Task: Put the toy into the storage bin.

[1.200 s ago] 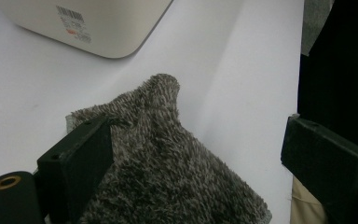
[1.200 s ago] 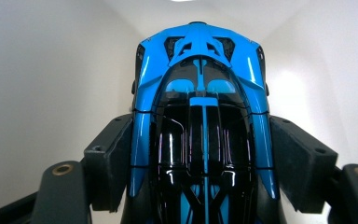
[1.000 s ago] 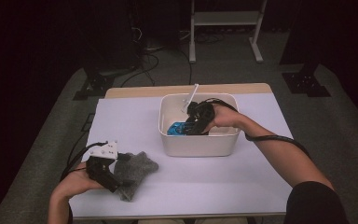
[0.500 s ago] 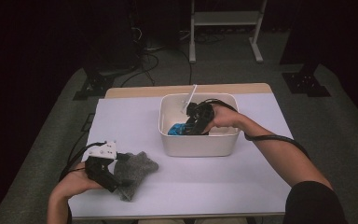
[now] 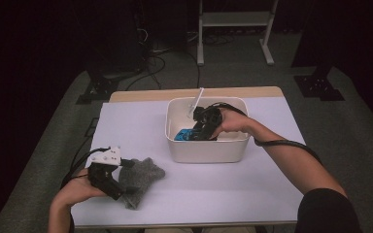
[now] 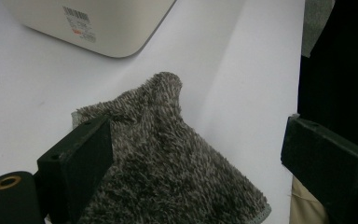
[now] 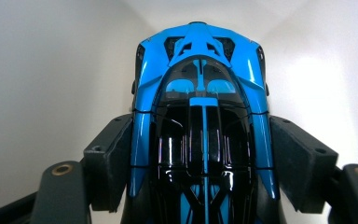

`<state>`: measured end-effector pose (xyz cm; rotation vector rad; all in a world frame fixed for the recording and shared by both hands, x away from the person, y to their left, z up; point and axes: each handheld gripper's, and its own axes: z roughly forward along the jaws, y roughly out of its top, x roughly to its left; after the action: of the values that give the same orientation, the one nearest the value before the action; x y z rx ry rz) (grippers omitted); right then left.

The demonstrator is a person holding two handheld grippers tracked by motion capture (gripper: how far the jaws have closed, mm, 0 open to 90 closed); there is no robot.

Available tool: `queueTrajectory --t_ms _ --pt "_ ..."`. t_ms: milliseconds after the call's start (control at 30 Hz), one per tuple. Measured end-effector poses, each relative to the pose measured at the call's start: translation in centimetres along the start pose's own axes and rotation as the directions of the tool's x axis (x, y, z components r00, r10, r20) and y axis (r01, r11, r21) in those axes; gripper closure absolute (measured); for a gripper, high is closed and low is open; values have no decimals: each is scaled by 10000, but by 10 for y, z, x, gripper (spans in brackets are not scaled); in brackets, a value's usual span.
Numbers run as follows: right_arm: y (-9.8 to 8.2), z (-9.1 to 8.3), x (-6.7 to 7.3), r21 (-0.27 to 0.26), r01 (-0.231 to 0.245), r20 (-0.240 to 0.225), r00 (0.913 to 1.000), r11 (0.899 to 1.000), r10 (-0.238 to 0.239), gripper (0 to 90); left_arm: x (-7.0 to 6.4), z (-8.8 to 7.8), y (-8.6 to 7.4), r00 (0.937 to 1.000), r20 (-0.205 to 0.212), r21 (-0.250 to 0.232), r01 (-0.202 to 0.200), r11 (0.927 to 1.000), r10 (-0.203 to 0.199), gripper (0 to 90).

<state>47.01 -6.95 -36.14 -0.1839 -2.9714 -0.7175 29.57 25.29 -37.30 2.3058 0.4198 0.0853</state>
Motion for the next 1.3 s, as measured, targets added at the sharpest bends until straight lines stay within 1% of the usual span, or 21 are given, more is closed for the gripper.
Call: queueTrajectory --t_ms 67,100,133,167,200,233,300,367,400,500,600,667,733,767,867,933,1033,1100,1133,1200,1300 --pt "1 0 -2 131 -187 -220 9996 9997 189 265 0 -1 0 10000 -23 -22 -14 10000 14 83" --pt "2 0 -2 238 -207 -227 9995 9995 213 261 0 -1 0 10000 -15 -51 11 10000 -11 83" --pt "2 0 -3 274 -332 -170 9993 9991 336 254 0 -1 0 10000 -21 -61 -5 10000 5 83" --pt "2 -1 -4 163 -382 -136 9992 9991 384 254 -1 -1 0 10000 -18 -49 -35 10000 35 83" --pt "3 -4 -5 -168 -469 -182 9987 9988 466 258 -1 -1 0 10000 5 -57 -22 10000 22 83" --pt "4 -9 -6 -416 -452 -182 9988 9981 444 262 -1 -1 0 10000 -2 -51 -15 10000 15 83" --pt "7 -13 -5 -440 -384 -71 9992 9983 381 261 -1 -1 1 10000 -3 -13 -41 10000 41 83" --pt "7 -14 -6 -437 -369 -57 9993 9984 367 258 -1 -1 1 10000 0 -11 -65 10000 65 83" --pt "7 -15 -5 -416 -433 -47 9991 9982 432 258 -2 -1 1 10000 -18 -26 -56 10000 56 83" --pt "5 -15 -5 -417 -401 -17 9992 9983 400 258 -2 -1 1 10000 -39 -43 -36 10000 36 83" --pt "3 -17 -3 -491 -473 -102 9989 9977 468 258 -2 0 1 10000 -4 -1 -70 10000 70 83" --pt "2 -18 -2 -523 -460 -52 9989 9976 457 259 -2 1 1 10000 40 -17 -78 10000 78 83" --pt "1 -21 -1 -577 -439 -19 9990 9974 439 259 -2 1 1 10000 0 22 -55 10000 55 83" --pt "1 -23 0 -646 -477 28 9988 9968 480 258 -2 2 1 10000 -1 -46 4 10000 -4 83" --pt "-1 -31 2 -834 -491 90 9987 9953 501 258 -2 2 1 10000 19 14 -55 10000 55 83" --pt "-4 -38 4 -1046 -621 141 9979 9926 640 258 -2 3 1 10000 20 -41 -22 10000 23 83" --pt "-6 -46 7 -1241 -563 273 9978 9907 602 256 -2 4 1 10000 42 13 43 10000 -43 82" --pt "-9 -52 10 -1286 -532 415 9974 9903 590 253 -2 4 1 10000 43 69 -11 10000 10 83" --pt "-10 -55 11 -1395 -564 416 9972 9886 628 253 -2 5 1 10000 34 56 -8 10000 8 83" --pt "-12 -62 14 -1508 -555 564 9963 9870 646 253 -3 5 1 10000 34 -15 25 10000 -25 83" --pt "-15 -74 19 -1695 -565 744 9948 9839 699 253 -3 3 1 10000 -75 1 -18 10000 18 83"
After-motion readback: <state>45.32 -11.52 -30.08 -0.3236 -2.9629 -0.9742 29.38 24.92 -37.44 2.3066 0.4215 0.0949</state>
